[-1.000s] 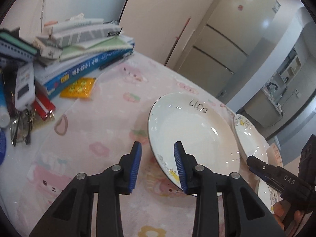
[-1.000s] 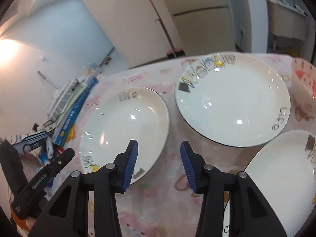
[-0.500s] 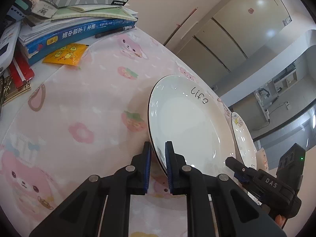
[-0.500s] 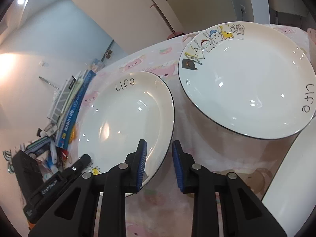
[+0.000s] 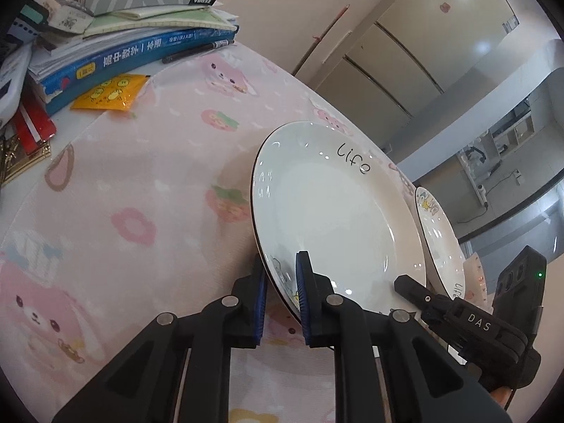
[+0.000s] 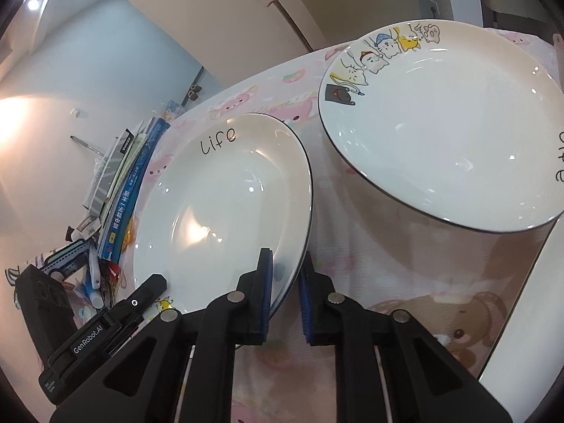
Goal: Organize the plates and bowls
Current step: 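Close the left tool on the 'life' plate rim while the right tool grips it too, then carry the 'life' plate with both tools and lower it onto the cartoon-rim plate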
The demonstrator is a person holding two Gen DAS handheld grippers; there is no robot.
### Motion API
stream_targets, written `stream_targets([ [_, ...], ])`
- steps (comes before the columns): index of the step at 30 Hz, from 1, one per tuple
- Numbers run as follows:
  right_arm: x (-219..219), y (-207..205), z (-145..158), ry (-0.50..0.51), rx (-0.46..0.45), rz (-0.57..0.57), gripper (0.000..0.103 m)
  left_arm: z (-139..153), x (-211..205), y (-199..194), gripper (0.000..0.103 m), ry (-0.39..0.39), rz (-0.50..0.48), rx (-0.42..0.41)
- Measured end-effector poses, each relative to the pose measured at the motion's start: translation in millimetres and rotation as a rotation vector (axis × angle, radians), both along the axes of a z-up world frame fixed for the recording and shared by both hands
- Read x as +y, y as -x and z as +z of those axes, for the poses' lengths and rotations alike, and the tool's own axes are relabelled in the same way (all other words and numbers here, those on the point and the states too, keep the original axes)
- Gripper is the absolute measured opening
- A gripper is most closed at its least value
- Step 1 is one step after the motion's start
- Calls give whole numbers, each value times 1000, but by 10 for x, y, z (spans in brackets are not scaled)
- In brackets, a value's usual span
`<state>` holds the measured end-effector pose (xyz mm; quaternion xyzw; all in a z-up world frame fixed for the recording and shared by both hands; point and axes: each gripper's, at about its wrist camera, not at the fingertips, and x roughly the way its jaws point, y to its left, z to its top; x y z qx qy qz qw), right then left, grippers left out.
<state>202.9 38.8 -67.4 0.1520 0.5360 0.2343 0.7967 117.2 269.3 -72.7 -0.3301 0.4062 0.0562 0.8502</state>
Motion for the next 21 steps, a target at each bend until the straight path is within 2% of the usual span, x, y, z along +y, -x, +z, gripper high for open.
stream_targets([
  [5, -44, 78, 100, -5, -19, 22, 14, 214, -39, 118, 17, -56, -12, -67],
  [10, -130, 203, 437, 3, -87, 42, 14, 447, -154, 258, 17, -75, -31, -113],
  [15, -312, 351, 753, 3, -139, 41, 14, 692, -371, 372, 17, -94, -62, -145],
  [21, -620, 511, 981, -20, -169, 19, 14, 1013, -716, 459, 18, -141, -107, -189],
])
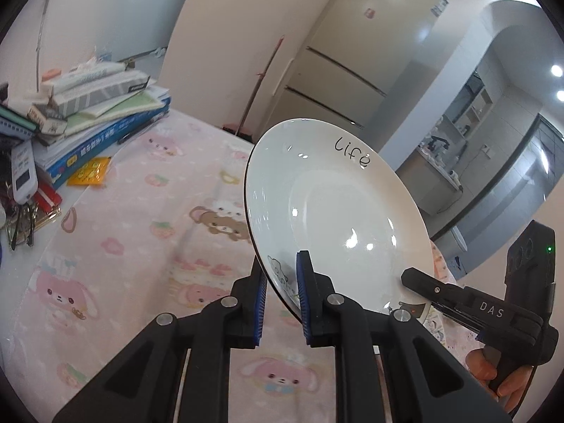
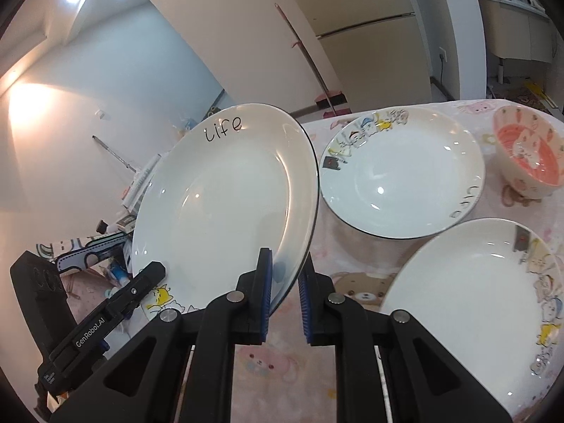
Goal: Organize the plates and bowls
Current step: 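Carry the 'life' plate with both tools and lower it onto the cartoon-rim plate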
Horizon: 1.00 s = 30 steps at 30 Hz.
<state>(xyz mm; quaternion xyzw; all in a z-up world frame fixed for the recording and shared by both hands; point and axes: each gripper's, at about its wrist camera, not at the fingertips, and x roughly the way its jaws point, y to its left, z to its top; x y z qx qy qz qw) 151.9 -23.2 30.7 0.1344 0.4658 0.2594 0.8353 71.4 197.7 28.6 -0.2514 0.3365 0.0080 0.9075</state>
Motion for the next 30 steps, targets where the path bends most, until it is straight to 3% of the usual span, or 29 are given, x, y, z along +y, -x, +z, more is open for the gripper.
stream_targets([
  [6, -409, 217, 195, -27, -39, -36, 14, 247, -417, 88, 18, -27, -63, -44],
  [12, -803, 427, 275, -4, -69, -94, 14, 243, -870, 79, 18, -32, -140, -30],
  [19, -1370, 569, 37, -10, -28, -167, 14, 50, -1310, 79, 19, -33, -215, -17],
  [30, -1795, 679, -247, 15, 14, -225, 14, -248, -1736, 87, 19, -47, -280, 29],
])
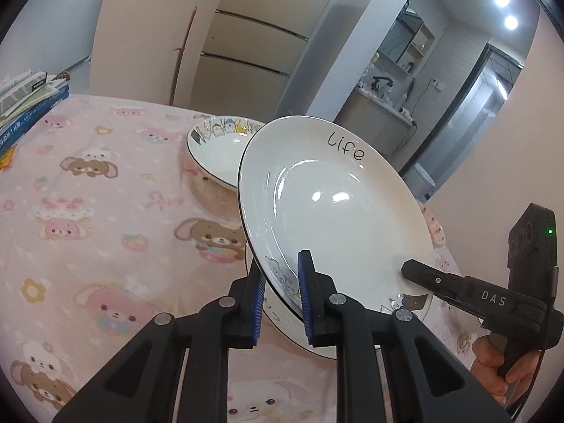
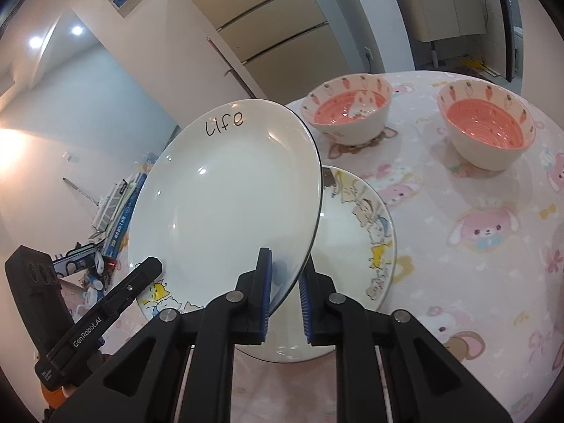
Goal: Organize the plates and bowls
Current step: 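Carry the 'life' plate with both tools and lower it onto the cartoon-rim plate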
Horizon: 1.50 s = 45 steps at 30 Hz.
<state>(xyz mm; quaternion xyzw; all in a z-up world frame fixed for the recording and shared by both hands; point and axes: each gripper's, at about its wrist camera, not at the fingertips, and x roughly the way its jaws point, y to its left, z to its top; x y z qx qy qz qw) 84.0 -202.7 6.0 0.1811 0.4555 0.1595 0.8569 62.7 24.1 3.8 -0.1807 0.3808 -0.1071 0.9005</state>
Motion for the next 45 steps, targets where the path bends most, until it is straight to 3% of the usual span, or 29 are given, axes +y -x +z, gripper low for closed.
stream_targets([
  [13, -187, 90, -290, 41, 47, -26, 14, -313, -261, 28, 20, -53, -48, 89],
  [22, -159, 209, -304, 108, 42, -36, 15, -271, -478, 106, 24, -213, -46, 85],
  [33, -223, 371, -336, 118, 77, -74, 16, -212, -688, 217, 26, -320, -44, 140],
  [45, -190, 278, -373, 114, 110, -71, 19, -274, -652, 98, 27, -317, -16, 166],
])
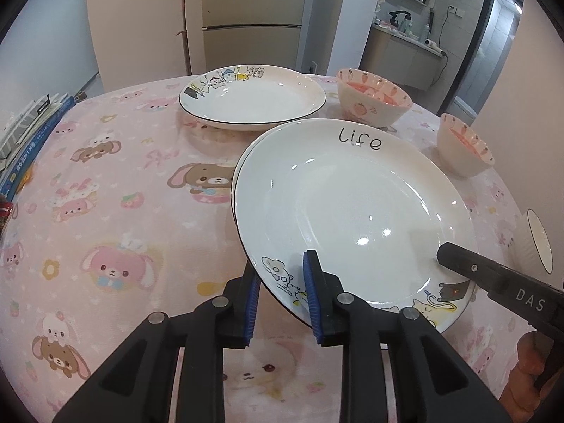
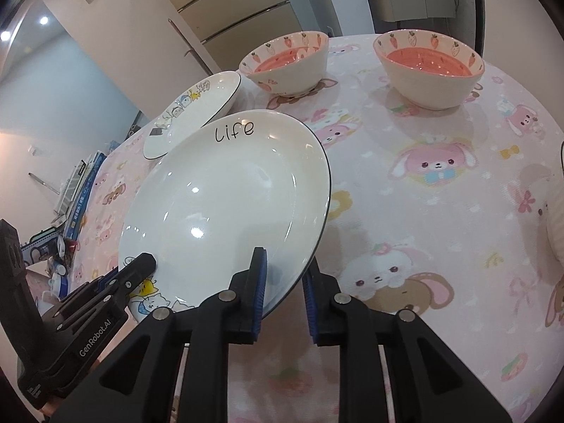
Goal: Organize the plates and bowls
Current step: 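Carry the 'life' plate with both tools and lower it onto the cartoon-rim plate, then open both tools off the stacked plate rim and lift away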
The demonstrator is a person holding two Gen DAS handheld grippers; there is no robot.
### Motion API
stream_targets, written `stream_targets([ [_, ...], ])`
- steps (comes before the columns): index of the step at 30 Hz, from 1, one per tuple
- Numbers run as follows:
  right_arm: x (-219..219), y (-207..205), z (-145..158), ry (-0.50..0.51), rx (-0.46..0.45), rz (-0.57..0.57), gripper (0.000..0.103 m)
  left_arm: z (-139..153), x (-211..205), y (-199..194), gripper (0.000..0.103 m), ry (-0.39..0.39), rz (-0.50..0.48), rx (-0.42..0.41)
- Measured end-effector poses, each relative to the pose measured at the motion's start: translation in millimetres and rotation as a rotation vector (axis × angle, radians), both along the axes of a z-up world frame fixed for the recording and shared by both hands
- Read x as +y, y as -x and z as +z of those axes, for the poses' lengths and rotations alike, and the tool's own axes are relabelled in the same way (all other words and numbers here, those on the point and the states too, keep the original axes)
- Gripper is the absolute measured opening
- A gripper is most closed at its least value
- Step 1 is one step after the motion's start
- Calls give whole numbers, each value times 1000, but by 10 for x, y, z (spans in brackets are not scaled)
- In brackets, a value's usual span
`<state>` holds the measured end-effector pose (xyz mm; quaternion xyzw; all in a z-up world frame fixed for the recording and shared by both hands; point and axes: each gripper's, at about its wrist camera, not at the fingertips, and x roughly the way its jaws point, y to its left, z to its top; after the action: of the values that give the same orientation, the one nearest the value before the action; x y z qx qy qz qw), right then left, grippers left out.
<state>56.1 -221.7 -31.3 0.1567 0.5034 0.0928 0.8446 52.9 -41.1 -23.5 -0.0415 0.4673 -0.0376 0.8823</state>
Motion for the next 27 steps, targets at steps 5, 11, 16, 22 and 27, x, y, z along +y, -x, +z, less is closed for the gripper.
stream_targets([
  [5, 11, -37, -17, -9, 13, -1, 21, -9, 28, -55, 29, 12, -5, 14],
  [11, 13, -47, -10, -12, 18, 1, 21, 10, -28, -54, 36, -43, -23, 13],
  [16, -2, -57, -7, -17, 18, 16, 23, -3, -9, -31, 58, -70, -21, -11],
  [22, -8, -46, 7, -2, -4, 43, 25, -2, 119, -31, 58, -1, -3, -26],
  [27, -32, -50, 23, 12, -13, 39, 25, 118, 229, -12, 58, 12, 4, -84],
])
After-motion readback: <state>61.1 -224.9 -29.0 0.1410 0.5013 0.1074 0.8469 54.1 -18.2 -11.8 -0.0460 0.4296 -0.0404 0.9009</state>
